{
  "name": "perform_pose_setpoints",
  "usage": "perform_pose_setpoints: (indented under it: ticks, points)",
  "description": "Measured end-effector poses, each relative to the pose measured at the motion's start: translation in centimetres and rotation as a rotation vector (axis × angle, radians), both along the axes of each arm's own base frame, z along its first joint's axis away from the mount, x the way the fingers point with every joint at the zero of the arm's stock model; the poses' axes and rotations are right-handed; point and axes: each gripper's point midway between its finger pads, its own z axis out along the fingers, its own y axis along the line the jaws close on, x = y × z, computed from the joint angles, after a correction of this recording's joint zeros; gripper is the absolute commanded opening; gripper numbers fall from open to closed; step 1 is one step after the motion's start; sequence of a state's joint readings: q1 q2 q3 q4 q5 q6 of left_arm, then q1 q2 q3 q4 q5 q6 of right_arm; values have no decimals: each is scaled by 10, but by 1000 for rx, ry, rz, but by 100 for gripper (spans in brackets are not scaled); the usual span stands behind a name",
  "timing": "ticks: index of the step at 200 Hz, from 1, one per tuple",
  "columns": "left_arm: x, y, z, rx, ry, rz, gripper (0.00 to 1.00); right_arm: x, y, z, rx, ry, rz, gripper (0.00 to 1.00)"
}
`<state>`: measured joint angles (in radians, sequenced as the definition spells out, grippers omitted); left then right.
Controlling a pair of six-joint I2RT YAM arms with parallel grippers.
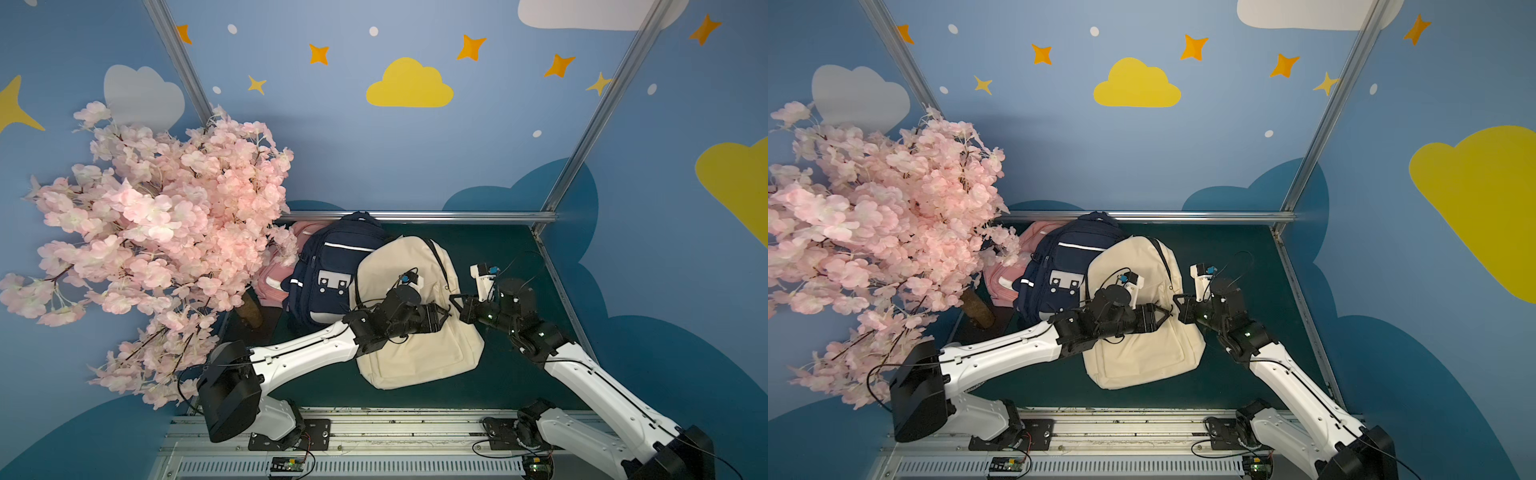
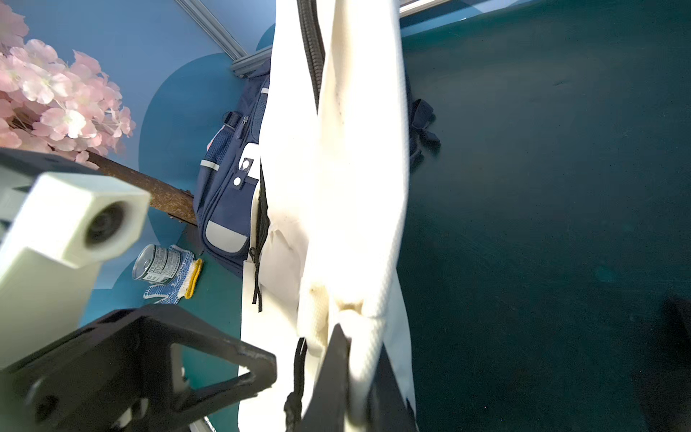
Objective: Zip up the backpack
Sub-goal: Zip the zipper on the backpack.
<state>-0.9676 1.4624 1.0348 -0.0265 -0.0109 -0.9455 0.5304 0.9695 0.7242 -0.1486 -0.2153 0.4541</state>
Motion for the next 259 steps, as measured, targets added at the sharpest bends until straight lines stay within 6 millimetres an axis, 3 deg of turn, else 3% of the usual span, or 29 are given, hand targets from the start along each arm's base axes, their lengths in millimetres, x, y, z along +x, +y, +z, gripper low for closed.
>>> perform_pose_setpoints:
  ticks: [35,82,146,221,259]
  points:
    - [0,-5,-17,19,44,-2,55,-4,5,-1,-17,-13,17,0]
    - [4,-10,-10,-21,29,4,56,-9,8,-5,-31,-42,28,0]
    - [7,-3,-23,-28,52,30,40,-16,8,-12,-43,-69,34,0]
    - [9,-2,-24,-32,57,33,20,-19,9,-8,-40,-94,38,0]
    - [9,-2,-24,-34,54,32,16,-14,2,-10,-63,-101,-15,0]
